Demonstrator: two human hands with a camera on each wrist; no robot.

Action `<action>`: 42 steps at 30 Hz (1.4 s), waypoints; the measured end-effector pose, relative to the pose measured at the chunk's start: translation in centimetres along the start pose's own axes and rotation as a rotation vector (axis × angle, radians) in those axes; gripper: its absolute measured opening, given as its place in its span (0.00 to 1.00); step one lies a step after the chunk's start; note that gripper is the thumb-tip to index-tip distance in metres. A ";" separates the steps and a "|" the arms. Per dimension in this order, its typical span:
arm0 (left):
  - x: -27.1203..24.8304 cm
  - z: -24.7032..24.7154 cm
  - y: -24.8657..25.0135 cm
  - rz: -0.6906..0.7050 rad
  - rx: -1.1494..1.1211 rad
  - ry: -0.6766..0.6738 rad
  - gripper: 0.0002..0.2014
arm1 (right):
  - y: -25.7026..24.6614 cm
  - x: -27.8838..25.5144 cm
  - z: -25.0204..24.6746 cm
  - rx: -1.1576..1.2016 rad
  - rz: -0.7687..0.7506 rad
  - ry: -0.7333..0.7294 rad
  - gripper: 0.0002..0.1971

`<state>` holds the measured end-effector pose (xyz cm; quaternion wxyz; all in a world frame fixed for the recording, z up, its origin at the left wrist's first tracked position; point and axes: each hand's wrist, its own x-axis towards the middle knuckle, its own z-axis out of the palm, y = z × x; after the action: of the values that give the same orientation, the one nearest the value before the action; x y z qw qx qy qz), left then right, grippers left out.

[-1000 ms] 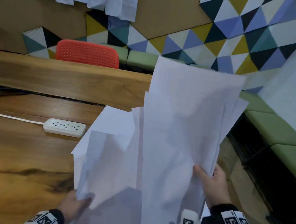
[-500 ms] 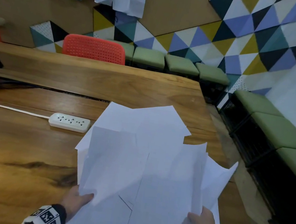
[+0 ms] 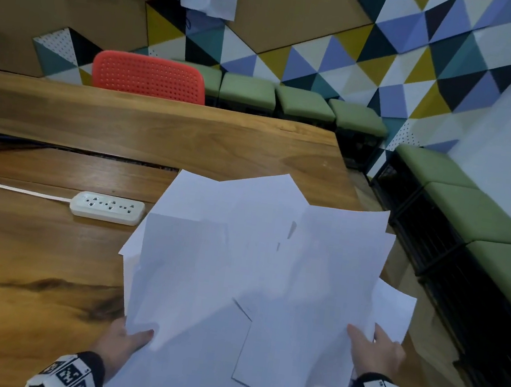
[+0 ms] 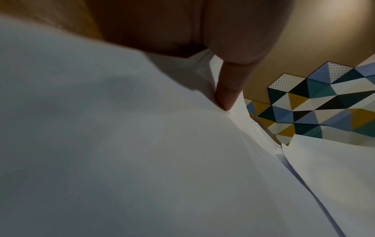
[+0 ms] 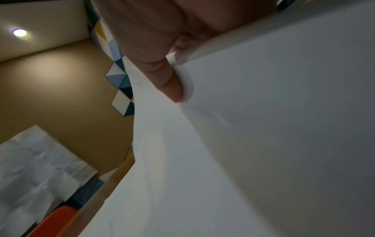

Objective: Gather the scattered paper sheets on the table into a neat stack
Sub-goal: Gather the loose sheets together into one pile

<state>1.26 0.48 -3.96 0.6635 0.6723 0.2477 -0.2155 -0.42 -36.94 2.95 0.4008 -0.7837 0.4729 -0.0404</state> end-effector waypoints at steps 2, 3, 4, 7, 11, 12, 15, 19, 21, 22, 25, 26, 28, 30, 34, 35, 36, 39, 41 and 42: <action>0.1 0.0 -0.1 -0.011 0.005 0.021 0.12 | -0.1 0.6 -0.2 0.055 0.056 0.010 0.06; 0.2 0.0 -0.2 -0.013 0.002 0.030 0.16 | 0.1 0.8 -0.4 0.062 0.078 0.014 0.08; 0.4 0.0 -0.4 -0.013 0.005 0.035 0.19 | 0.4 1.0 -0.5 0.065 0.089 0.008 0.09; 0.4 -0.1 -0.5 -0.020 0.033 0.033 0.23 | 1.7 0.9 -0.9 0.099 0.114 0.007 0.17; -0.4 0.1 0.2 -0.018 0.061 0.041 0.08 | 1.7 0.4 -1.7 0.221 0.205 0.022 0.42; -0.6 0.2 0.4 -0.015 0.068 0.039 0.05 | 1.6 0.4 -1.8 0.265 0.202 0.022 0.43; -0.8 0.3 0.6 -0.004 0.061 0.044 0.07 | 1.1 0.3 -1.5 0.355 0.089 -0.042 0.27; -1.0 0.4 0.5 0.024 0.026 0.043 0.19 | -0.7 -0.1 -0.3 0.626 0.003 -0.161 0.21; -1.4 0.5 0.6 0.045 0.017 0.037 0.17 | -2.0 -0.8 0.0 0.711 -0.049 -0.241 0.21; -1.5 0.5 0.8 0.049 0.017 0.029 0.16 | -2.5 -1.2 0.1 0.747 -0.081 -0.280 0.21; -1.8 0.6 1.0 0.049 0.034 0.014 0.14 | -3.9 -2.8 0.7 0.830 -0.160 -0.406 0.18; -1.9 0.6 1.0 0.049 0.048 0.021 0.14 | -4.1 -3.0 1.2 0.833 -0.156 -0.441 0.18; -1.8 0.6 1.0 0.047 0.064 0.021 0.13 | -3.8 -3.1 2.5 0.785 -0.135 -0.492 0.16; -2.1 0.6 1.3 0.042 0.074 0.015 0.08 | -3.1 -3.2 3.9 0.684 -0.113 -0.548 0.15; -1.7 0.6 1.8 -0.010 0.010 0.042 0.12 | -1.5 -3.6 5.9 0.305 -0.151 -0.602 0.15; -1.6 0.5 1.9 -0.031 -0.020 0.036 0.16 | -1.2 -3.5 6.4 0.183 -0.172 -0.602 0.14; -1.6 0.5 2.2 -0.049 -0.037 0.021 0.17 | -1.0 -3.5 6.7 0.074 -0.185 -0.604 0.14; -1.5 0.6 2.2 -0.020 -0.025 -0.036 0.25 | -0.4 -3.8 7.7 -0.055 -0.221 -0.605 0.11; -1.0 0.5 1.3 0.016 0.001 -0.048 0.36 | -0.4 -4.0 8.1 -0.048 -0.254 -0.575 0.09; -0.9 0.5 1.0 0.029 0.018 -0.050 0.37 | -0.3 -4.0 8.2 -0.034 -0.259 -0.562 0.07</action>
<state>1.18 -0.11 -2.63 0.6663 0.6762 0.2195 -0.2248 1.26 -28.90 -1.11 0.4943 -0.8244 0.2405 0.1348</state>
